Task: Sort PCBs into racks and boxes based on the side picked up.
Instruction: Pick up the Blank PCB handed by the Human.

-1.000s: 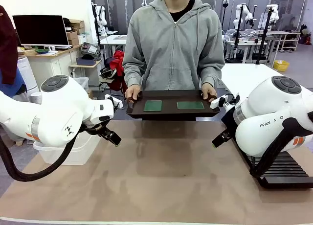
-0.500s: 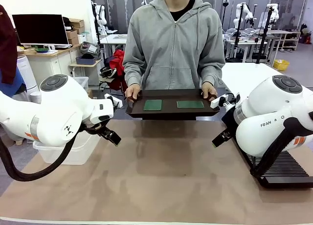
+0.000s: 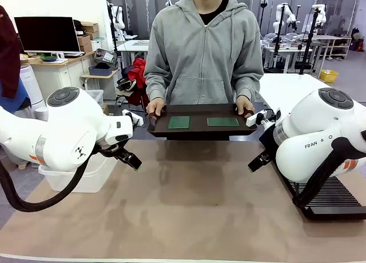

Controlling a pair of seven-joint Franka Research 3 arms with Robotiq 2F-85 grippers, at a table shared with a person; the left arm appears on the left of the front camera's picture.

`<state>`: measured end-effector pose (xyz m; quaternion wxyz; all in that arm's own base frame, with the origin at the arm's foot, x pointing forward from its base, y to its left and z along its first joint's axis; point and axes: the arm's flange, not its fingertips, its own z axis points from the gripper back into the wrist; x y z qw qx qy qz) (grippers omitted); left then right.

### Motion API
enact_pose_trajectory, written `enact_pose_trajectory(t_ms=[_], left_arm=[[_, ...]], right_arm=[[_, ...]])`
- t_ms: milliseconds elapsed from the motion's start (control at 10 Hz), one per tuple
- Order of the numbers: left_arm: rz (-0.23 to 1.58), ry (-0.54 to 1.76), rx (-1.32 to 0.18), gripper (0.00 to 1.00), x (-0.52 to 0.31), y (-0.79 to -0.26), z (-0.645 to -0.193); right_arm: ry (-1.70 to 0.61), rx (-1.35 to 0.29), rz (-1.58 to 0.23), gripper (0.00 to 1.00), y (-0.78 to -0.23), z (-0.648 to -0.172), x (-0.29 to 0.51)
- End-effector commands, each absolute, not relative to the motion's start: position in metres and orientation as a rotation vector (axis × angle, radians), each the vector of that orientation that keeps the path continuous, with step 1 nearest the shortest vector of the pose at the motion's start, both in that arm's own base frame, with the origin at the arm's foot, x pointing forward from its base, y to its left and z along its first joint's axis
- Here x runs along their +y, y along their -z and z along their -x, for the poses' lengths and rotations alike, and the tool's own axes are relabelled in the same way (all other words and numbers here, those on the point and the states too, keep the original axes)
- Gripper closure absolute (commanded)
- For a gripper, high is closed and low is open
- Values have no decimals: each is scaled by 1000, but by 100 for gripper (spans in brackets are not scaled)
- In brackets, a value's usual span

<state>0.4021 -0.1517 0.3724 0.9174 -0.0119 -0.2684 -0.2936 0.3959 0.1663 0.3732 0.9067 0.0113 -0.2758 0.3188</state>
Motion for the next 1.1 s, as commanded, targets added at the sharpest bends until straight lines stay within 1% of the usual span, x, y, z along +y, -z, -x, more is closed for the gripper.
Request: enact_pose_trajectory(t_ms=[0, 100, 300, 400, 500, 600, 700, 800, 900, 1000], left_arm=[[24, 604, -552, 0, -152, -372, -402], [24, 604, -552, 0, -152, -372, -402], [45, 707, -437, 0, -150, -386, -385], [64, 722, -370, 0, -149, -395, -382], [84, 790, -347, 0, -144, -409, -377], [154, 854, -323, 0, -137, -425, -372], [298, 916, -341, 0, -134, -444, -367], [406, 960, -359, 0, -127, -463, -364], [452, 1010, -373, 0, -117, -481, -369], [436, 1018, -406, 0, -109, -497, -378]], right_arm=[[-658, -569, -24, 0, -373, -396, 166], [-658, -569, -23, 0, -373, -396, 166], [-683, -477, -73, 0, -388, -368, 171], [-742, -427, -91, 0, -403, -366, 161], [-762, -418, -130, 0, -416, -366, 158], [-802, -406, -172, 0, -430, -361, 157], [-856, -377, -218, 0, -453, -358, 150], [-893, -347, -270, 0, -477, -352, 149], [-906, -375, -308, 0, -502, -351, 145], [-895, -406, -328, 0, -530, -356, 135]])
